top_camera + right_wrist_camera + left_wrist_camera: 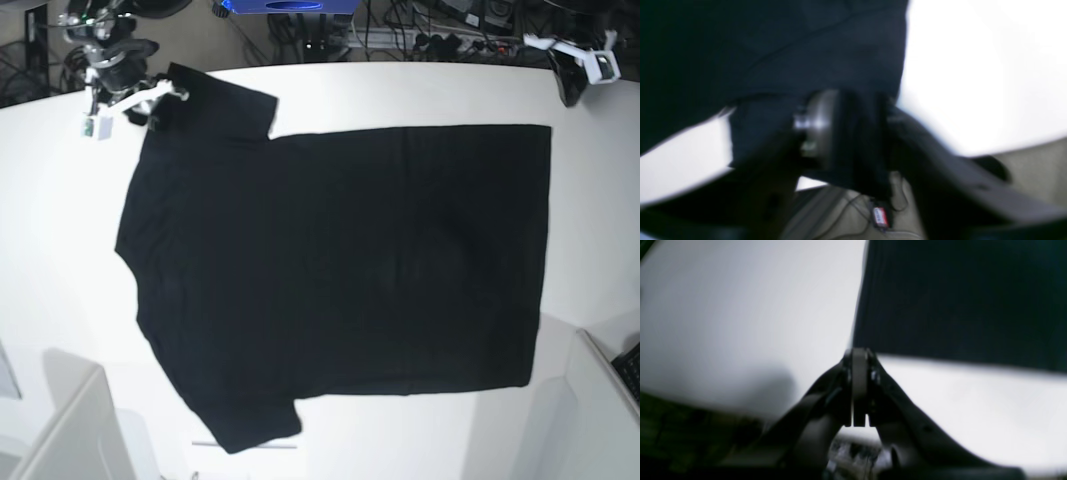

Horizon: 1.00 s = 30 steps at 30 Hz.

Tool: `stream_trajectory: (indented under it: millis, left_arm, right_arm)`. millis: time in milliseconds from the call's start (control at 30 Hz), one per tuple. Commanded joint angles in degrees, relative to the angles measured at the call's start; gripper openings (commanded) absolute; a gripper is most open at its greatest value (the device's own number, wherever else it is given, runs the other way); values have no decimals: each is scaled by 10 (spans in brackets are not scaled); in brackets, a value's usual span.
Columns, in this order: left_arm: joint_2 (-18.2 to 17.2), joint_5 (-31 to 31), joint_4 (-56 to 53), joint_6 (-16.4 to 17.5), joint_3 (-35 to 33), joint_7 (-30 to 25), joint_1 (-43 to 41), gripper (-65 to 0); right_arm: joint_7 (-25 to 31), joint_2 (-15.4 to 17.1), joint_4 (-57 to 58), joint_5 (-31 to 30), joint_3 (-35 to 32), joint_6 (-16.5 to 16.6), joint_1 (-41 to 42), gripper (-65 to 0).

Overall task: Fold the T-shirt properly
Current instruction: 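Lower both grippers to the shirt's collar-side corners and pinch them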

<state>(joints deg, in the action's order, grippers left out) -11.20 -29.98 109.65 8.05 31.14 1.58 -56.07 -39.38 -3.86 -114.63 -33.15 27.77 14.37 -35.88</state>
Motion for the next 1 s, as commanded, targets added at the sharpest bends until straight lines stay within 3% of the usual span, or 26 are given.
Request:
stream_trajectory:
  millis: [0, 100, 133, 200, 267, 333, 433, 533, 667, 967]
  left_arm:
    - [-3, -16, -2, 12, 13, -9, -1, -650]
    - [-3, -29, -18, 54, 41, 23, 29, -650]
    - [-3, -29, -21, 68, 52, 45, 42, -604]
    - [0, -29, -26, 100, 86, 111, 73, -426]
    - [6, -30, -31, 151, 124, 181, 110, -296]
    - [20, -30, -39, 196, 160, 241, 142, -230]
    - [37, -30, -58, 265, 226, 332, 199, -217]
    - [39, -29, -86, 307, 275, 401, 246, -217]
    - [38, -28, -115, 317, 288, 422, 268, -217]
    - [40, -29, -178, 317, 287, 423, 304, -217]
  right_arm:
    - [-7, 0, -8, -32, 15, 18, 4, -317]
    - [-48, 0, 4, -94, 66, 52, 23, -267]
    - [-58, 0, 8, -98, 79, 57, 31, -267]
    - [-72, 0, 23, -87, 102, 59, 52, -267]
    - [-74, 0, 40, -67, 112, 60, 65, -267]
    - [-75, 0, 56, -48, 113, 62, 72, -267]
    - [-73, 0, 86, -30, 107, 63, 77, -267]
    - [-71, 0, 123, -30, 105, 63, 84, -267]
    - [-73, 9, 149, -22, 103, 64, 88, -267]
    - [-71, 9, 151, -20, 33, 64, 57, -272]
